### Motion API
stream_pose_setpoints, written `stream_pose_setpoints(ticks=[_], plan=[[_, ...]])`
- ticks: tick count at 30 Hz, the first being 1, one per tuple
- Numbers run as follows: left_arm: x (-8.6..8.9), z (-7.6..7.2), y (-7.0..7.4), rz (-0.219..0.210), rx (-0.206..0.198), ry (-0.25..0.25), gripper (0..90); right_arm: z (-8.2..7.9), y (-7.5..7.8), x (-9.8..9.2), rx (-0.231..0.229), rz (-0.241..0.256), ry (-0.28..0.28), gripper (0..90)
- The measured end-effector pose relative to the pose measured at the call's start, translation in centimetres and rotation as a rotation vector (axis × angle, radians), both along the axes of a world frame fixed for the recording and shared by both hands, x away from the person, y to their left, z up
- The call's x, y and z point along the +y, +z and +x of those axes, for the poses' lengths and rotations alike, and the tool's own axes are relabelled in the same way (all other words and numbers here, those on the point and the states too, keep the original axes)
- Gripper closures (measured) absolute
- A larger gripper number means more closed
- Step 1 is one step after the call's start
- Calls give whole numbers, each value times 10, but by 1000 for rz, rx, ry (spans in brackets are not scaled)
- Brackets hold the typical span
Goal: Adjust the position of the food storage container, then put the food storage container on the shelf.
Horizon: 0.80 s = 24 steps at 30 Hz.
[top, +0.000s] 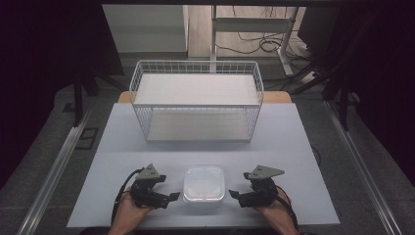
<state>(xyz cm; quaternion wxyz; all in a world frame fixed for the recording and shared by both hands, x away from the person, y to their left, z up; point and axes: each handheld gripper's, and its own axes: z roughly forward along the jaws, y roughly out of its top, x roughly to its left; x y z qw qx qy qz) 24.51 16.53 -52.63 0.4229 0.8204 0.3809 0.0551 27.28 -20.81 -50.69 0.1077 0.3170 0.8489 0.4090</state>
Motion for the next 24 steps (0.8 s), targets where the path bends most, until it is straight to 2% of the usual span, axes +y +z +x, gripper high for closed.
stream_pose_setpoints(ticks=[1,4,9,12,13,18,24], plan=[[2,-1,0,-13,-14,-3,82,1,-1,0,-2,6,-9,88],[2,0,-1,-19,-21,-8,62,1,0,-1,-1,6,-10,69],[0,-1,-5,3,-44,-38,51,1,2,-2,-6,30,-23,60],[0,0,-6,-6,-35,-37,44,1,5,-3,-5,39,-27,60],[2,0,-5,-15,-21,-25,44,1,6,-3,-3,43,-28,60],[5,1,0,-77,2,-16,47,-1,11,0,21,51,-34,59],[-1,-1,6,-79,2,-35,51,-4,14,10,-11,48,-21,23]])
